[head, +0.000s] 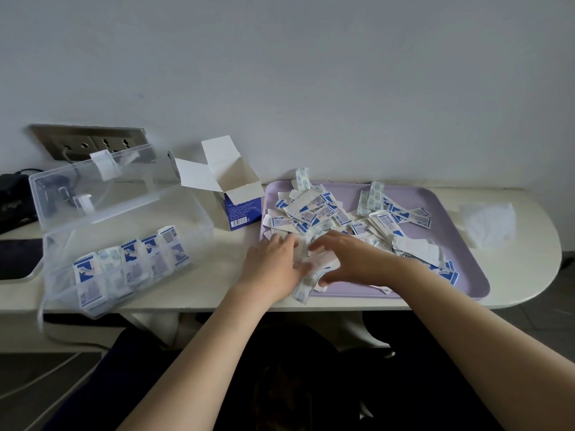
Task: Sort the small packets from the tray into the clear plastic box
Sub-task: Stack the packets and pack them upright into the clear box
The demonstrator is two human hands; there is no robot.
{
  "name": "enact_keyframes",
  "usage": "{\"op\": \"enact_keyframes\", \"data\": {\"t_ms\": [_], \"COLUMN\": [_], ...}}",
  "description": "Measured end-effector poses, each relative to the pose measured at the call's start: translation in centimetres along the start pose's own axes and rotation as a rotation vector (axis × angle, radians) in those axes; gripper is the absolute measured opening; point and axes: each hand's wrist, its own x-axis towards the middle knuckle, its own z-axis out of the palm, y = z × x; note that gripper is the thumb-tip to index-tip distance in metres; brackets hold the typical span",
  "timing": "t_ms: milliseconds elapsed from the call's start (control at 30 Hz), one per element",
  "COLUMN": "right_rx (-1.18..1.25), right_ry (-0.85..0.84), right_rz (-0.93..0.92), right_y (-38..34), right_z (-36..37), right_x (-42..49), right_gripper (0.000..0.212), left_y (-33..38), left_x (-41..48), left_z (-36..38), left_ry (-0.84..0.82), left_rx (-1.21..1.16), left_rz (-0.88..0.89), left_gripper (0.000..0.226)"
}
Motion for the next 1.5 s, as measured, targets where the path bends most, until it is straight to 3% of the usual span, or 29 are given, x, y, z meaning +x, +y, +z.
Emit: {"op": "enact_keyframes", "data": {"t_ms": [100, 233, 633, 733, 1067, 1267, 1500], "right_rx": [-0.047, -0.117, -0.290, -0.238, -0.069, 0.029, 0.080], "right_ry": [0.028, 0.011, 0.052, 0.080, 0.208, 0.267, 0.120], "right_rz": [0.033, 0.051, -0.008, 0.007, 0.177, 0.293, 0.217], "right_y": [0.6, 0.9, -0.5, -0.6, -0.1, 0.8, -0.3], "right_z": [-0.1, 0.3, 0.0, 0.0, -0.9, -1.2, -0.7], "right_x": [0.0, 0.5, 0.3, 0.4, 0.2, 0.5, 0.4], "right_gripper": [0.062, 0.061, 0.038, 0.023, 0.020, 0.016, 0.018], "left_y": [0.3, 0.7, 0.8, 0.7, 0.1, -0.4, -0.3], "left_x": [-0.1, -0.3, -0.2, 0.1, 0.2, 0.1, 0.1], "left_z": [0.6, 0.6, 0.3, 0.4, 0.0, -1.2, -1.8], "left_ry": [-0.065, -0.108, -0.141, -0.159, -0.050, 0.093, 0.102], "left_rx": [0.077, -0.018, -0.111, -0.155, -0.282, -0.367, -0.395], "left_rz": [0.003, -0.020, -0.158, -0.183, -0.140, -0.064, 0.009], "left_gripper": [0.067, 0.074, 0.058, 0.047, 0.016, 0.019, 0.022]}}
